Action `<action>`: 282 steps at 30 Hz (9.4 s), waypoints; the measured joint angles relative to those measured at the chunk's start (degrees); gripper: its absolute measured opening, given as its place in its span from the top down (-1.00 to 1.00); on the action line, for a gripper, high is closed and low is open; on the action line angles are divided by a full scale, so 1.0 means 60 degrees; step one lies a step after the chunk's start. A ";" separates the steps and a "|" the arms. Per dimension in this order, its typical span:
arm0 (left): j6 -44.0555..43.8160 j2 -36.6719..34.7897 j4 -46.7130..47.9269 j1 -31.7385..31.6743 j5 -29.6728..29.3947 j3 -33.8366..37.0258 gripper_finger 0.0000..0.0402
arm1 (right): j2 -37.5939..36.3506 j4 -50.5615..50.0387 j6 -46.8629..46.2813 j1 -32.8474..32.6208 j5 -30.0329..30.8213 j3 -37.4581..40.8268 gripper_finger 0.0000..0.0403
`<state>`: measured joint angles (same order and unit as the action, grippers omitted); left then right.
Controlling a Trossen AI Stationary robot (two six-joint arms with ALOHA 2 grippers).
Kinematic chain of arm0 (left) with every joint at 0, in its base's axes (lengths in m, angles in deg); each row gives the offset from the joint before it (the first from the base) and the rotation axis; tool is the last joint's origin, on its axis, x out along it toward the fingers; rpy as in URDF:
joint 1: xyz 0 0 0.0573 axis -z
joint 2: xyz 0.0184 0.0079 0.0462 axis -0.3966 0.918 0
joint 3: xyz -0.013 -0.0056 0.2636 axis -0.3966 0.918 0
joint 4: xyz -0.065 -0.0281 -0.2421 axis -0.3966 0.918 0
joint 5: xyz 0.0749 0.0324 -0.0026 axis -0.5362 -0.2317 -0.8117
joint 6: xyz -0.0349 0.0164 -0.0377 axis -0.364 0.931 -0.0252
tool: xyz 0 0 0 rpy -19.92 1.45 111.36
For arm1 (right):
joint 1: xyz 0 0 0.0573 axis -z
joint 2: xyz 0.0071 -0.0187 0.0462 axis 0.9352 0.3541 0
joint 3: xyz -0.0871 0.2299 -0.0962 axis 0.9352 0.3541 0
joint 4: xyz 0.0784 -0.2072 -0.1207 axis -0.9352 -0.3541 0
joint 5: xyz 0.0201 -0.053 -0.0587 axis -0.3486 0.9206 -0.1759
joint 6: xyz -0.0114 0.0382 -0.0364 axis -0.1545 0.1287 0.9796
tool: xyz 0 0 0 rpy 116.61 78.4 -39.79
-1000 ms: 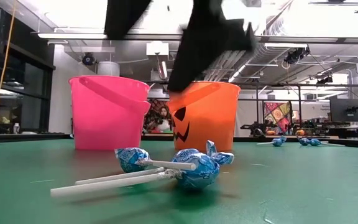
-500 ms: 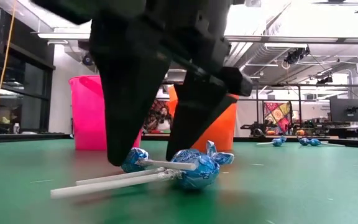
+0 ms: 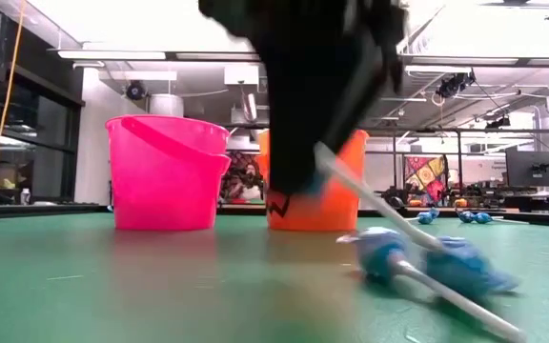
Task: Sort candy by brand, put in halloween buckets
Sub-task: Put the blue lollipop into the pink bucket
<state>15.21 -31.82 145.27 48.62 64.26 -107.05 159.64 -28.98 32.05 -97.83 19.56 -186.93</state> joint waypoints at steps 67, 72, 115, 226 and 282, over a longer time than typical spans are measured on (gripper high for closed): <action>0.5492 0.1550 -0.0250 -0.9050 0.3572 0.0007 0.05 | -0.8739 0.0936 0.0642 0.8649 -0.0080 0.8929 -0.33; 0.6640 0.2621 -0.0464 -1.0636 0.4898 0.0004 0.05 | -0.9826 0.2360 -0.1590 0.9263 -0.1636 1.1522 -0.33; 0.7002 0.3916 -0.0372 -1.1009 0.5508 0.0004 0.05 | -0.9701 0.5394 -0.2313 0.9809 -0.0033 1.3817 0.98; 0.2240 0.0382 -0.0769 -0.6127 0.2896 0.0004 0.05 | -0.3326 0.6252 0.8822 -0.0736 -0.1816 0.7144 0.09; 0.2494 0.0312 -0.1992 -0.6142 0.1059 0.0004 0.05 | -0.4485 0.8731 0.8337 0.5157 -0.3761 0.5610 0.19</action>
<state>30.17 -29.94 133.32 11.77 70.61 -107.02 132.73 23.41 82.07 -66.89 -3.01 -153.27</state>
